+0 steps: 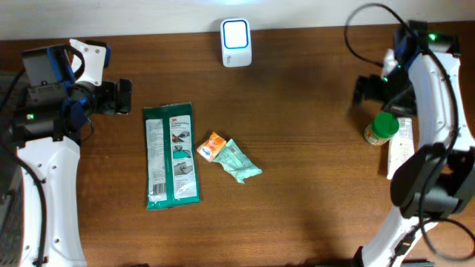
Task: Scan the item barcode
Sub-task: 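Raise the right gripper and move it back toward the center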
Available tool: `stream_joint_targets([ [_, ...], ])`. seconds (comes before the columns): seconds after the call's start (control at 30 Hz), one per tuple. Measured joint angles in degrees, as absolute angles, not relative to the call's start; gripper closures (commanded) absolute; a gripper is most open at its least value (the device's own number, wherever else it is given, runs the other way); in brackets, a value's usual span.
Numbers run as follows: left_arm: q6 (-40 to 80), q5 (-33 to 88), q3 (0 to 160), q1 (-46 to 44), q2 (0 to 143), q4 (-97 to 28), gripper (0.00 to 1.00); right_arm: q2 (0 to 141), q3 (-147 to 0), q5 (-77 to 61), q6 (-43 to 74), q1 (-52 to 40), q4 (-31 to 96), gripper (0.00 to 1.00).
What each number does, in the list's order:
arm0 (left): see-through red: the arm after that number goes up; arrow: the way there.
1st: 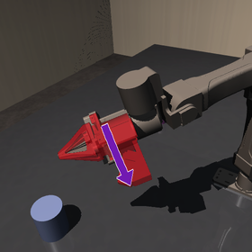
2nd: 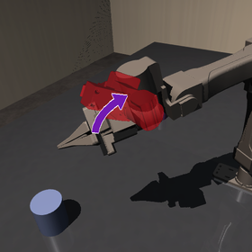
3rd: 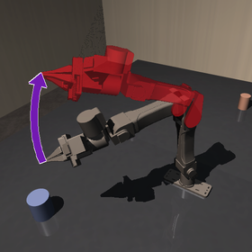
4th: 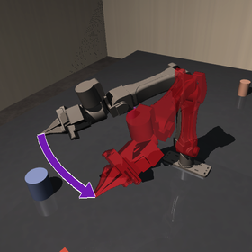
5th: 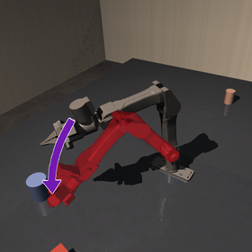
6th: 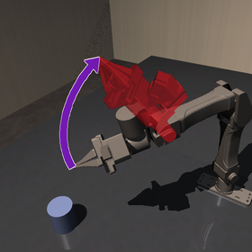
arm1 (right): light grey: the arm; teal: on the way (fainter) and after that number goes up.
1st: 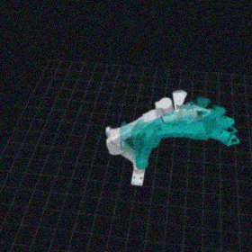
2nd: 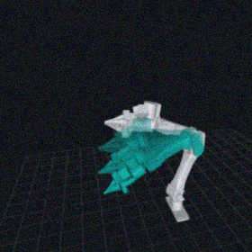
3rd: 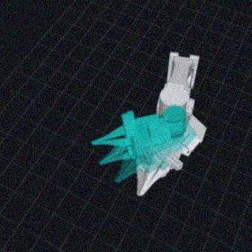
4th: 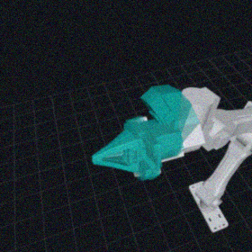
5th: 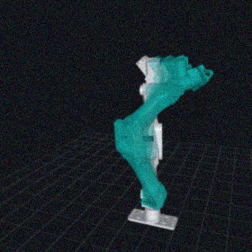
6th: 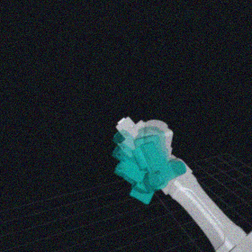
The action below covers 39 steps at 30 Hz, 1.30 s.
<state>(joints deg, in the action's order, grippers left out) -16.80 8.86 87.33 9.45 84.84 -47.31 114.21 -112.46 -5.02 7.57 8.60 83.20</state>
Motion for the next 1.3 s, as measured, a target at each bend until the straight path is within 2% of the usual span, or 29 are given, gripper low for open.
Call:
stream_joint_targets([
  [0.17, -16.8, 8.9, 87.3, 9.5, 84.8, -47.3, 0.01, 112.1, -113.3, -13.0, 7.7, -2.4, 80.9, 0.02],
  [0.4, -16.8, 8.9, 87.3, 9.5, 84.8, -47.3, 0.01, 113.3, -109.2, -13.0, 7.7, -14.1, 76.1, 0.02],
  [1.07, -16.8, 8.9, 87.3, 9.5, 84.8, -47.3, 0.01, 113.5, -108.9, -11.9, 7.7, -14.7, 71.6, 0.02],
  [1.3, -16.8, 8.9, 87.3, 9.5, 84.8, -47.3, 0.01, 110.0, -116.8, -13.2, 7.8, -14.7, 73.2, 0.02],
])
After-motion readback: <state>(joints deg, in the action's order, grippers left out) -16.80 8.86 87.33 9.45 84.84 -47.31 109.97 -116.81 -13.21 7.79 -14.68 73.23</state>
